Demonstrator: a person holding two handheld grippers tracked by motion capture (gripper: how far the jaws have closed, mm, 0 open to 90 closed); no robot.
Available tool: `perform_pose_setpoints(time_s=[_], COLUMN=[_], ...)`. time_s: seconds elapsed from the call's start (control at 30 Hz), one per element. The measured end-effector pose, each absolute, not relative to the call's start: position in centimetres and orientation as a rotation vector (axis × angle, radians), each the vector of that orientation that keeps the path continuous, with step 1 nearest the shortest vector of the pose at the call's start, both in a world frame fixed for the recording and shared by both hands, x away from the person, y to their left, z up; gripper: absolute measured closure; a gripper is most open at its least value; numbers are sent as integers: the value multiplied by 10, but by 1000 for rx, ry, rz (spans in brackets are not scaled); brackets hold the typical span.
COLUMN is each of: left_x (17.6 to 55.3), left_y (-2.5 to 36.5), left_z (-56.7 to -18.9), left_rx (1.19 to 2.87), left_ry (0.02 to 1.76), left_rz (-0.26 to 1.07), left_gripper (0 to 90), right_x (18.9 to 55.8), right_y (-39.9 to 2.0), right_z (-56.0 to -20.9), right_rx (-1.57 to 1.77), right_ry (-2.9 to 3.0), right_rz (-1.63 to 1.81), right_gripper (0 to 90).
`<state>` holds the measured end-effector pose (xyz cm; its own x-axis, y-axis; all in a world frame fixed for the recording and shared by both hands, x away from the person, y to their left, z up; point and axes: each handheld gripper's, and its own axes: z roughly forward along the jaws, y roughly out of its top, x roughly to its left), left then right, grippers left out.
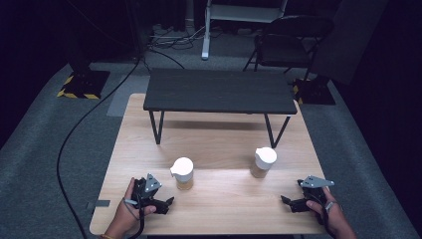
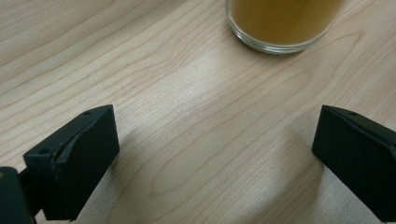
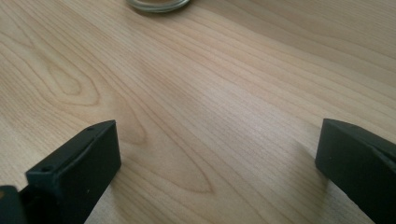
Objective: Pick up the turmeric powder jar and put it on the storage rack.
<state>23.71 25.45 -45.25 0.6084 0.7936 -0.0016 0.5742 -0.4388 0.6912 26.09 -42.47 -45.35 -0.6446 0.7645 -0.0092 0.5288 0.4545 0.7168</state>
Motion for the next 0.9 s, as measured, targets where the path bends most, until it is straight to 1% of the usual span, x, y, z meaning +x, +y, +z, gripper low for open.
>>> perform_pose_setpoints(time_s=[0.9], left_x=[237], left_y=[253], left_z=[-453], left_rx=[2166], left_ry=[1083], left_rz=[428], left_gripper=[5], right_x=[263], right_y=[-423], right_z=[-453], right_rx=[1107], right_ry=[2372], right_rz=[996], right_gripper=[0])
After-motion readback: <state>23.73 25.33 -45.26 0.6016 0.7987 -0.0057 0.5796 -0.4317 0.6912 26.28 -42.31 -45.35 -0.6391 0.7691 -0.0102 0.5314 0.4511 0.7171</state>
